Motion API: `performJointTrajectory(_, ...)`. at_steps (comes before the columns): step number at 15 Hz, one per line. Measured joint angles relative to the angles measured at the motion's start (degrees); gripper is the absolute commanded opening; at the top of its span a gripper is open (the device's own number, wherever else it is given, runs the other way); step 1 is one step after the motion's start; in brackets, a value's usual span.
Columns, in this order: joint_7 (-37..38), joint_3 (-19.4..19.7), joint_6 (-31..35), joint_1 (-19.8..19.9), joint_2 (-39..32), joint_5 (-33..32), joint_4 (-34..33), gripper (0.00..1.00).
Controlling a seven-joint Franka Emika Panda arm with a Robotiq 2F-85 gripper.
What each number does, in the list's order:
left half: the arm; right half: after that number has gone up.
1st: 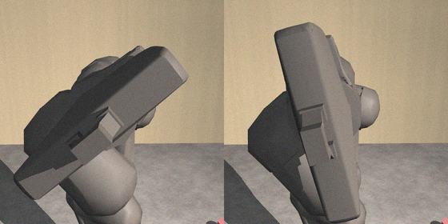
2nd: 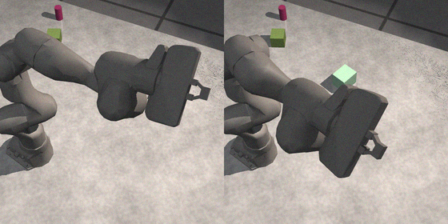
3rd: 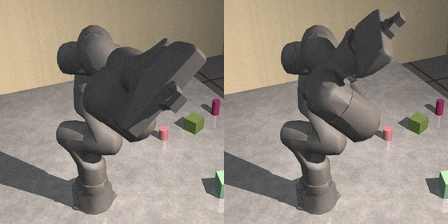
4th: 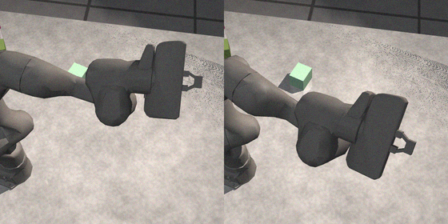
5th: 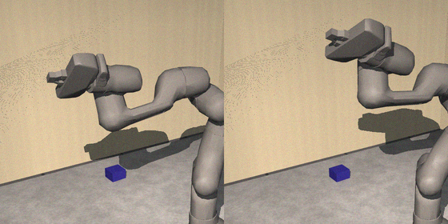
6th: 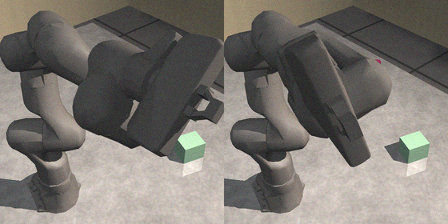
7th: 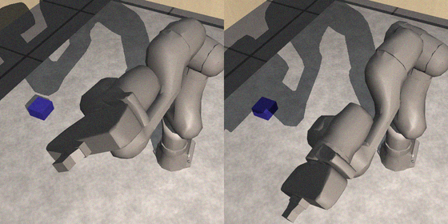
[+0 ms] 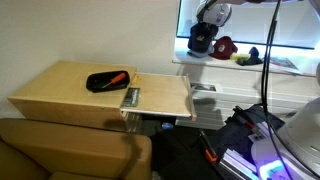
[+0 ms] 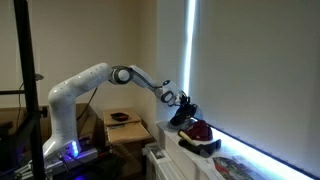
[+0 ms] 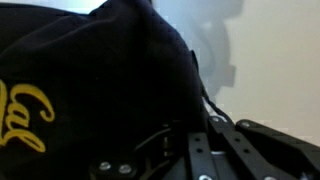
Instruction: Place the screwdriver in the black bowl, move the sticky notes to the windowsill, then unstack the caps
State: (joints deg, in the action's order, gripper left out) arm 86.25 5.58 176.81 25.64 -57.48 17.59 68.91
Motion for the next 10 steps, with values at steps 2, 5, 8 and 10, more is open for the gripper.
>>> performJointTrajectory(2,-8.09,-8.80,8.81,3.03,1.91,1.48,4.28,0.01)
performJointTrajectory(5,-10.91,-22.21,17.75,8.20,2.56,-3.98,6.73,0.01)
performJointTrajectory(8,-7.75,-32.84,23.19,16.00,2.77,-11.04,11.31,0.01)
performJointTrajectory(10,-5.03,-32.40,22.39,18.38,2.90,-9.18,10.00,0.01)
